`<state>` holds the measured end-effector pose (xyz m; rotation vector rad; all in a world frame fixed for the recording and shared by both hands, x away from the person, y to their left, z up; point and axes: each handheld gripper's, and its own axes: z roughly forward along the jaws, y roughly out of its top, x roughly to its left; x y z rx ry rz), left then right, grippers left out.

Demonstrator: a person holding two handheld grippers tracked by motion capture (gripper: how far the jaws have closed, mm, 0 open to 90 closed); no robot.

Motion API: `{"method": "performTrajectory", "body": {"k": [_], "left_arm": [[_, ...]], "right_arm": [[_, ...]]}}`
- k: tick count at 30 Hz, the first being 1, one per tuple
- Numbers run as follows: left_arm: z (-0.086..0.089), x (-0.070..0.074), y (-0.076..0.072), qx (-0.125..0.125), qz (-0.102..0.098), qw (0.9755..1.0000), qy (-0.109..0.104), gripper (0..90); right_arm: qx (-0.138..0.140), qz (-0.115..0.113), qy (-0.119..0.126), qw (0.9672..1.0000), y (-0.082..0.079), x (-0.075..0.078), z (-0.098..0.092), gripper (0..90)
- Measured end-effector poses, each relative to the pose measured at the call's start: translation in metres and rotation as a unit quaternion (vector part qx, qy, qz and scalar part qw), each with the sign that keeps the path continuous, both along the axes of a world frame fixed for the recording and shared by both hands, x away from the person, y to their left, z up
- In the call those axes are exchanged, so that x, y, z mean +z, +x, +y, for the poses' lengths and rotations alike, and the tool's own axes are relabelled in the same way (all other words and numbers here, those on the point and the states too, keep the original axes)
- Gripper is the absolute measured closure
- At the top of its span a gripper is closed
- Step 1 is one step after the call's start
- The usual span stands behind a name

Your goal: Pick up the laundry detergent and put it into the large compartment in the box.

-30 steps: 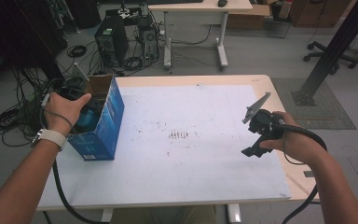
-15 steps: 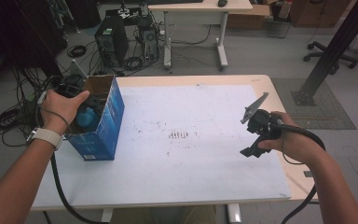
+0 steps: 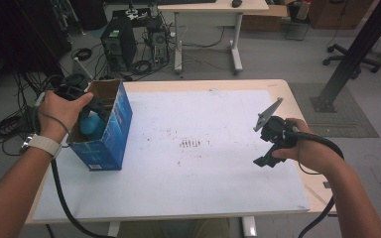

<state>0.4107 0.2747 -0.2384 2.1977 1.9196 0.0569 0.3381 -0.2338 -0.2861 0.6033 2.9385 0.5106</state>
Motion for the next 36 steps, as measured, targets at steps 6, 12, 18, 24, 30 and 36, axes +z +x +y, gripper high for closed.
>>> {"method": "performTrajectory", "body": {"k": [6, 12, 18, 24, 30, 36], "left_arm": [[-0.005, 0.013, -0.002, -0.002, -0.007, 0.9998, 0.017, 10.1], [-0.012, 0.032, -0.005, -0.009, -0.023, 0.9992, 0.032, 8.4], [-0.017, 0.054, -0.007, -0.02, -0.041, 0.9983, 0.036, 8.4], [-0.025, 0.073, -0.012, -0.041, -0.051, 0.9963, 0.055, 8.4], [-0.036, 0.091, -0.018, -0.063, -0.072, 0.9934, 0.063, 8.0], [-0.051, 0.102, -0.023, -0.088, -0.088, 0.9902, 0.064, 6.6]], "right_arm": [[-0.002, -0.002, 0.0, 1.0, -0.001, 0.001, -0.002, 13.1], [-0.004, -0.001, 0.0, 1.0, -0.003, 0.002, -0.002, 13.1], [-0.005, -0.003, 0.001, 1.0, -0.004, 0.003, -0.004, 13.1], [-0.006, -0.005, 0.001, 1.0, -0.005, 0.005, -0.005, 13.1], [-0.006, -0.005, 0.001, 1.0, -0.004, 0.005, -0.005, 13.1], [-0.006, -0.006, 0.001, 1.0, -0.004, 0.006, -0.003, 13.1]]}}
